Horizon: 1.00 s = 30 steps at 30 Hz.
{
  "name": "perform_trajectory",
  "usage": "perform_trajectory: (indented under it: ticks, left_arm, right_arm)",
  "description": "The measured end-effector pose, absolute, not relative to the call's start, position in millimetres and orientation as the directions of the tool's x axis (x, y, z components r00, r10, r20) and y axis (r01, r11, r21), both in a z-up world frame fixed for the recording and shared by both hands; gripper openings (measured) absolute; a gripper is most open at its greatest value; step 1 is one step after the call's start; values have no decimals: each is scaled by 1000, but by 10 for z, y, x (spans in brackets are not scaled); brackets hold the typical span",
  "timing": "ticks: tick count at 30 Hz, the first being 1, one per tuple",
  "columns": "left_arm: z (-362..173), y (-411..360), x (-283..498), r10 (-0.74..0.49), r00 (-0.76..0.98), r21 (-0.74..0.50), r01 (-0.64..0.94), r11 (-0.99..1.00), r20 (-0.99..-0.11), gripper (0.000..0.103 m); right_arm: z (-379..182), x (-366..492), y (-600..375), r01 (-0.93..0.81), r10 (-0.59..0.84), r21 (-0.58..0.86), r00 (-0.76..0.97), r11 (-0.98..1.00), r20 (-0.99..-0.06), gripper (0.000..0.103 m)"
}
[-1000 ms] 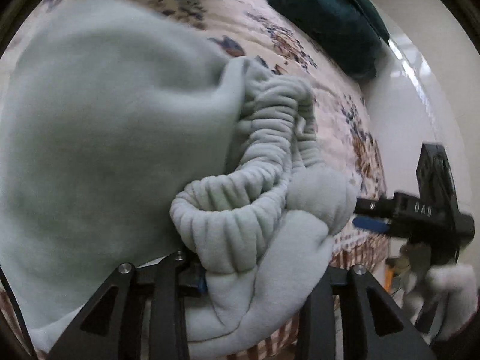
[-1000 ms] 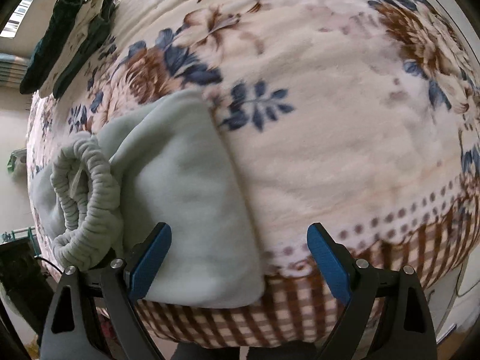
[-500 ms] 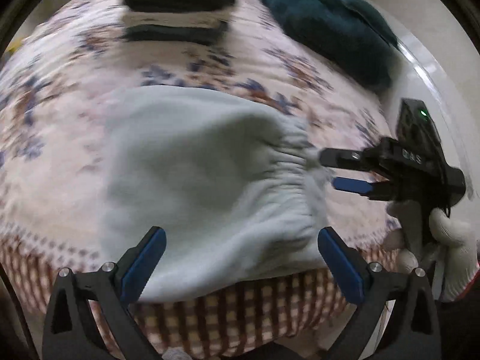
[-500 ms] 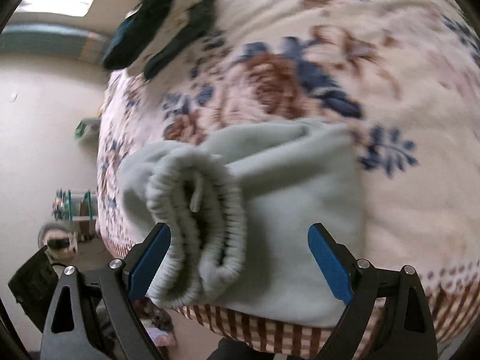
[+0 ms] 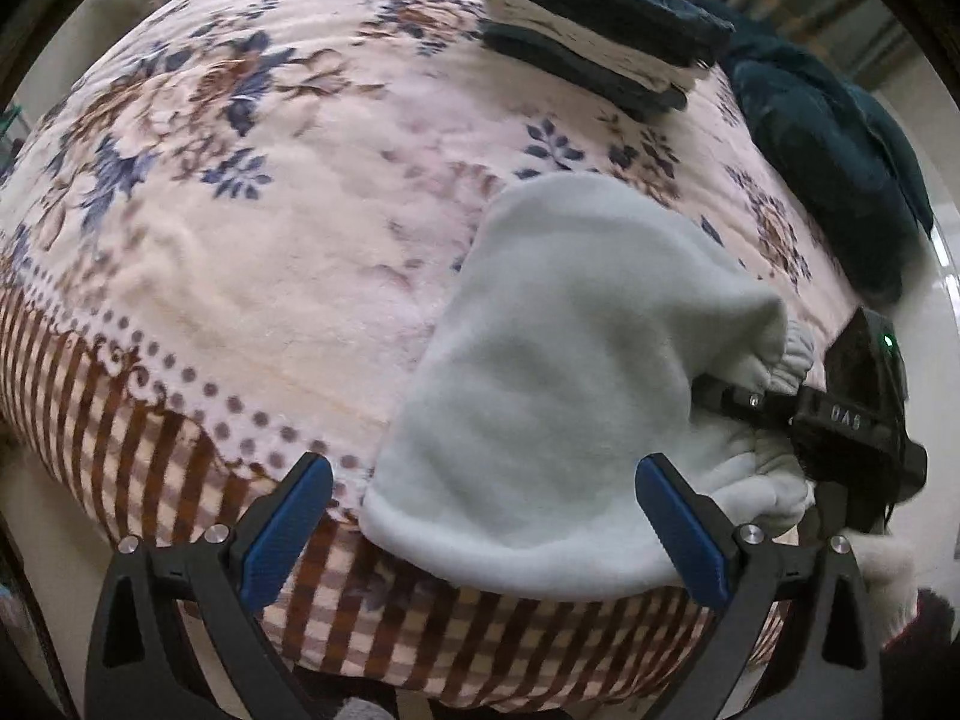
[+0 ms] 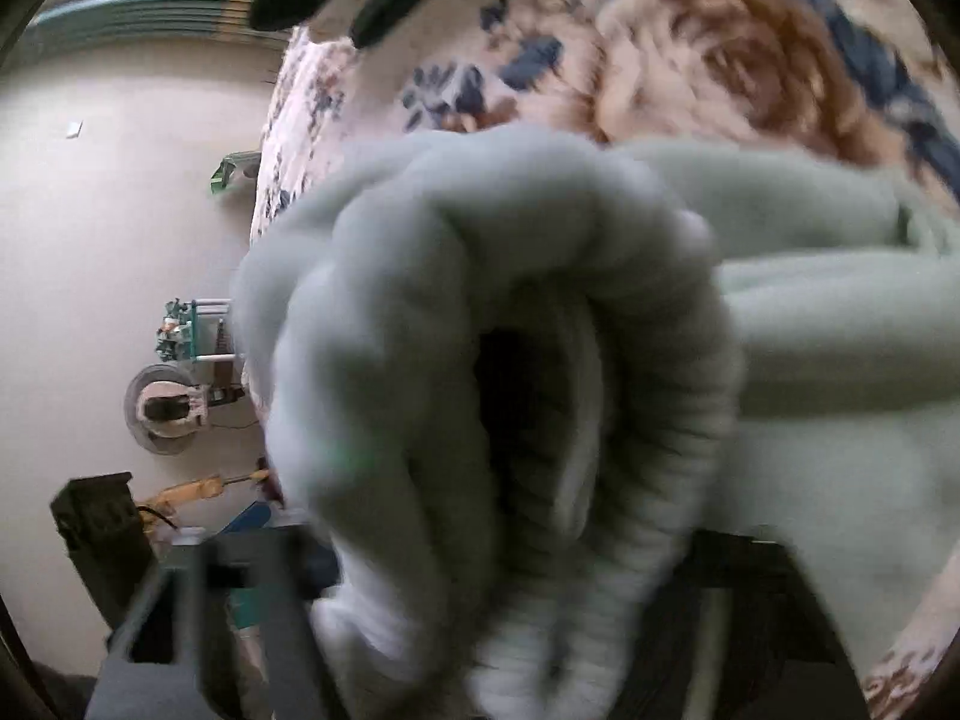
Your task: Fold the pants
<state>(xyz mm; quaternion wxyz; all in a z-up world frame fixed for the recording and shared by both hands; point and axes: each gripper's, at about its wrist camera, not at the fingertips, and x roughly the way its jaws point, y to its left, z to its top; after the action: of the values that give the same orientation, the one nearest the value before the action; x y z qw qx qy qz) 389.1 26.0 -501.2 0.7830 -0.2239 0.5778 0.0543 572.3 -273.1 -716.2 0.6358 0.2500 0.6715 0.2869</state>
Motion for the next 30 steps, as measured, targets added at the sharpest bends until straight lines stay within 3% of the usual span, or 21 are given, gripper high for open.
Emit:
perform_trajectory:
  ticks: [2,9,12,16,20,26,27,30]
  left_arm:
    - [-4937,300,3904,-181,344,-306,-355,884,-921,103]
    - [-4806,225,4165,-264,383,-389,-300,871,-885,103]
    - [-4881,54,4357,-323,376,-432,-257,864,-869,103]
    - [-5142,-315,4617,-408,304,-470,-168,867,-861,103]
    - [-5429,-606,4665,-466,210,-495,-114,862,-860,103]
    - [-5665,-638,4597,-435,160,-453,-106,885,-886,103]
    - [-5677,-641,4598,-431,155,-448,-97,889,-889,103]
    - [-5686,-671,4595,-429,135,-440,-70,895,-893,103]
  right_arm:
    - [-6999,5678,-2764,-37,686,686,-14,727,-728,45]
    - [-6461,5403,-3769,128,622,649,194,750,-758,42]
    - [-6583,5310,-4240,229,562,599,208,768,-800,42]
    - [-7119,5285,-4496,317,585,595,136,738,-799,43]
    - [-7540,5229,-4496,390,690,675,127,626,-713,47]
    - [-7388,4966,-4497,378,794,753,71,539,-604,51]
    - [-7369,4929,-4482,368,784,740,45,564,-620,53]
    - [-7401,4907,-4469,330,622,570,-73,753,-780,70]
